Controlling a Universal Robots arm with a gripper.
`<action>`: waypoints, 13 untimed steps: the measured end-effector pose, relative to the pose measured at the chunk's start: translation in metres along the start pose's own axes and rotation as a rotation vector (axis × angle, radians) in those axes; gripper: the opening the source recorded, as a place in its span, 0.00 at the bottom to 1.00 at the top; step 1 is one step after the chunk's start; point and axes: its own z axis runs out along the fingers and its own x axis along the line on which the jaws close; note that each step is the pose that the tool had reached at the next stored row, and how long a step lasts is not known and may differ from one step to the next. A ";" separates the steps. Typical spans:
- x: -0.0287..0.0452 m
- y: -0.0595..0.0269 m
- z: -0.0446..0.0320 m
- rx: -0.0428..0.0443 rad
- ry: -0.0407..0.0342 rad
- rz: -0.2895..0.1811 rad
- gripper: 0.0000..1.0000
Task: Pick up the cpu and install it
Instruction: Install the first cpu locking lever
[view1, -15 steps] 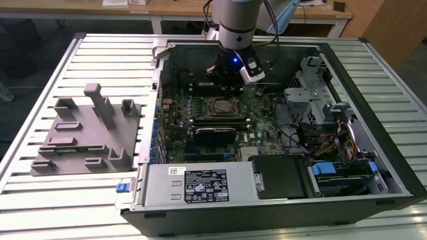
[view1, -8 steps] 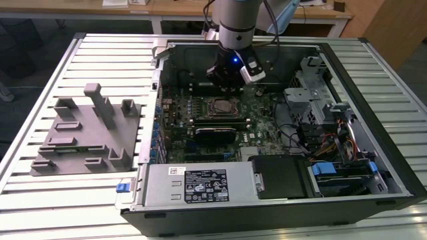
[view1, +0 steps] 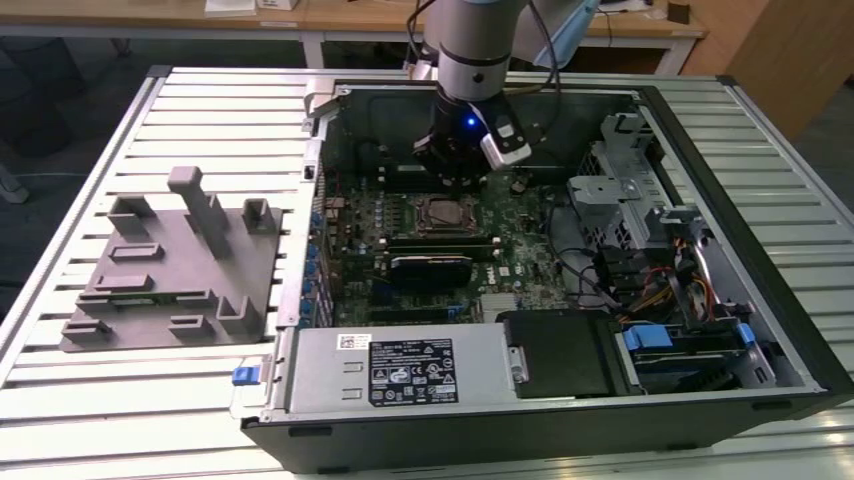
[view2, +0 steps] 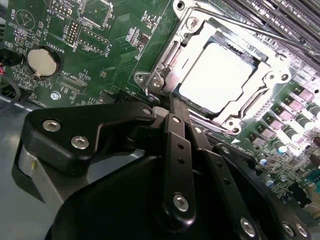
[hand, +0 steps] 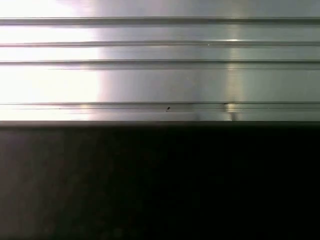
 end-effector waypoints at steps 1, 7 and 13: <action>-0.0001 0.0000 0.0004 -0.0005 -0.0001 0.000 0.11; -0.0008 0.0002 0.0018 -0.0064 0.0004 -0.003 0.11; -0.0016 0.0013 0.0017 -0.0132 0.0016 -0.007 0.11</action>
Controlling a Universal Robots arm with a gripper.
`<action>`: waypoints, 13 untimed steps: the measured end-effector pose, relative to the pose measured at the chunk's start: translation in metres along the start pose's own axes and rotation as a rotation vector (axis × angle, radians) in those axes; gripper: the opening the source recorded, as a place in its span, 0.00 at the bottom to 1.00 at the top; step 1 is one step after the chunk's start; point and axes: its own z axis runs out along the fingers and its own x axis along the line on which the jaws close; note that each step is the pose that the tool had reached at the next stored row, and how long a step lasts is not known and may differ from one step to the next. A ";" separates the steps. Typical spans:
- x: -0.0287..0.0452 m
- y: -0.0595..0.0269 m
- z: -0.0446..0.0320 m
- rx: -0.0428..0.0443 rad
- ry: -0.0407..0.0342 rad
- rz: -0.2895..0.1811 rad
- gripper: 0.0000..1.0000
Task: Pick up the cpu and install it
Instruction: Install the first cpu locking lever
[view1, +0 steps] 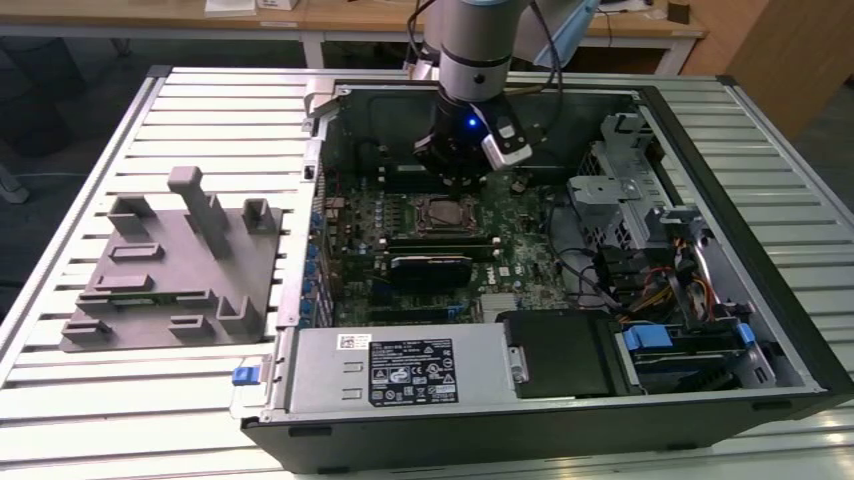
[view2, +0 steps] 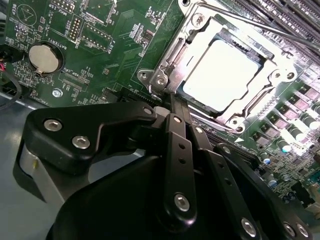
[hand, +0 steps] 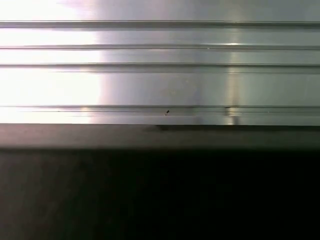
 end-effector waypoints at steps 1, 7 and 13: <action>0.0000 0.0001 -0.0001 -0.0002 0.0002 0.000 0.11; -0.0003 0.0011 -0.0067 -0.0015 0.0003 -0.001 0.11; -0.0002 0.0010 -0.0142 -0.0008 0.0010 -0.001 0.11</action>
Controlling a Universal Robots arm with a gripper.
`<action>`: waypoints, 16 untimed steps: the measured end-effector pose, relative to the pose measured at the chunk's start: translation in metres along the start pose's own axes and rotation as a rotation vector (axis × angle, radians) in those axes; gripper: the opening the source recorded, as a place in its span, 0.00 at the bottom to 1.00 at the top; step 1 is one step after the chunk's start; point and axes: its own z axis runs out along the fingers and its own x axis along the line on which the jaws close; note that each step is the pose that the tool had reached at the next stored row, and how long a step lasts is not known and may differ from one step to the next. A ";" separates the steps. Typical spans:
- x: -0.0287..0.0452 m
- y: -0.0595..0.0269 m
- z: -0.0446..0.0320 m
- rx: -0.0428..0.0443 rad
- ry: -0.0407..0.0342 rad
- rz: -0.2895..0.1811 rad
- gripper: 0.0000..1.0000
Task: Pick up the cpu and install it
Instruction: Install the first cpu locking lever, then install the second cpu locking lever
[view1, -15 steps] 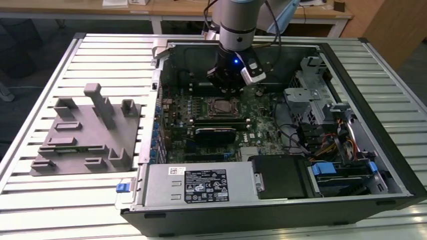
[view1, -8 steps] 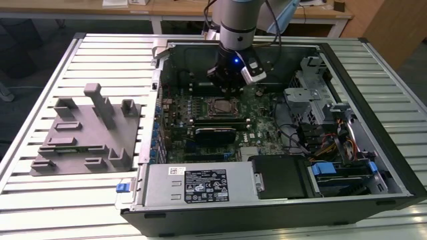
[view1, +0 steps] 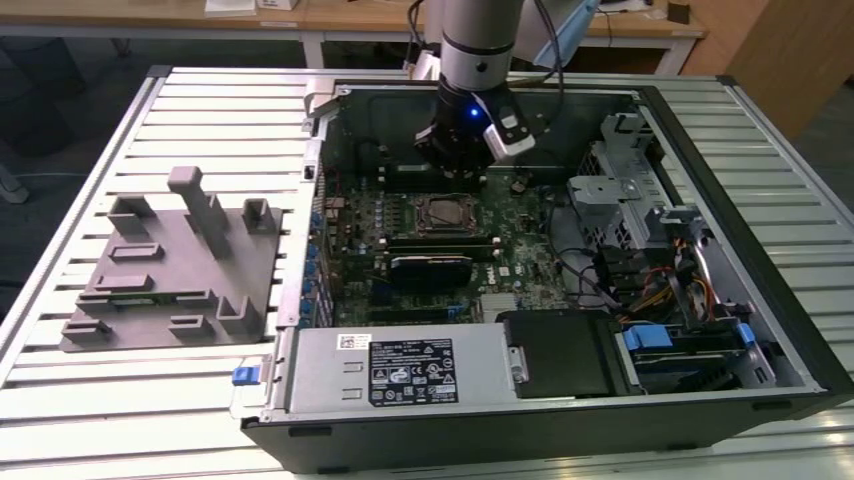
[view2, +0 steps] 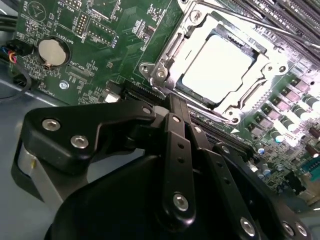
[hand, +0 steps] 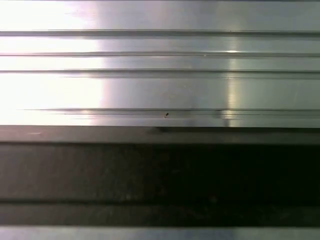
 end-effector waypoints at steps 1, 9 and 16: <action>-0.0001 -0.0008 -0.0001 0.0001 0.0001 0.000 0.11; -0.0001 -0.0050 -0.0001 0.0003 0.0002 0.000 0.11; -0.0003 -0.0068 -0.0001 0.0003 0.0001 0.000 0.11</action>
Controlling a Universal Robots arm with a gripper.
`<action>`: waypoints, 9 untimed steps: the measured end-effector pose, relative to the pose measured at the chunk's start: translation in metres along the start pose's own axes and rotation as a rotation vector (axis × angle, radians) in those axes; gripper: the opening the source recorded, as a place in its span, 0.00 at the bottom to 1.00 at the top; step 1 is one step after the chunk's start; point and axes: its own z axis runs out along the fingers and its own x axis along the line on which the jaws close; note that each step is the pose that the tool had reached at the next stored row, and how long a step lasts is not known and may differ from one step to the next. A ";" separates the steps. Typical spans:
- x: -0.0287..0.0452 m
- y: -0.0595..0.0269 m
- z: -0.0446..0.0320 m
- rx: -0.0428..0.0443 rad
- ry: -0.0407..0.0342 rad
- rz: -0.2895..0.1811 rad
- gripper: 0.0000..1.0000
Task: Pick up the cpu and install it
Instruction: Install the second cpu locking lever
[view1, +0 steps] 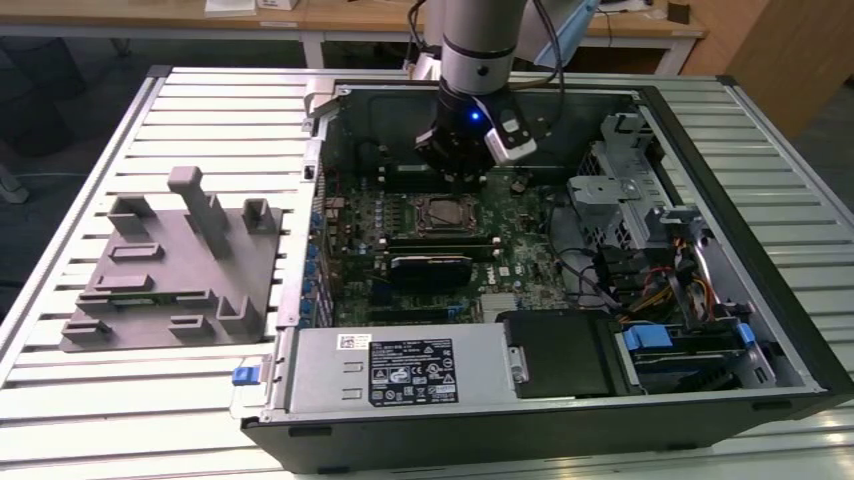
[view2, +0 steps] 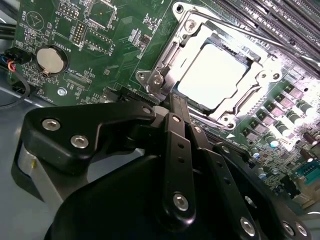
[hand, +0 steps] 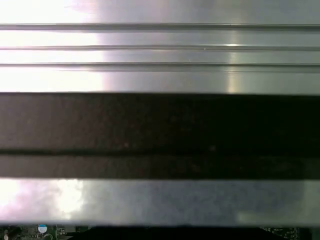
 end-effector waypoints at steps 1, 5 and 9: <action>0.0000 -0.0003 0.0000 0.0000 0.0001 0.000 0.11; -0.0001 -0.0022 0.0000 0.0000 0.0000 0.000 0.11; -0.0001 -0.0045 -0.0001 0.0000 0.0000 0.000 0.11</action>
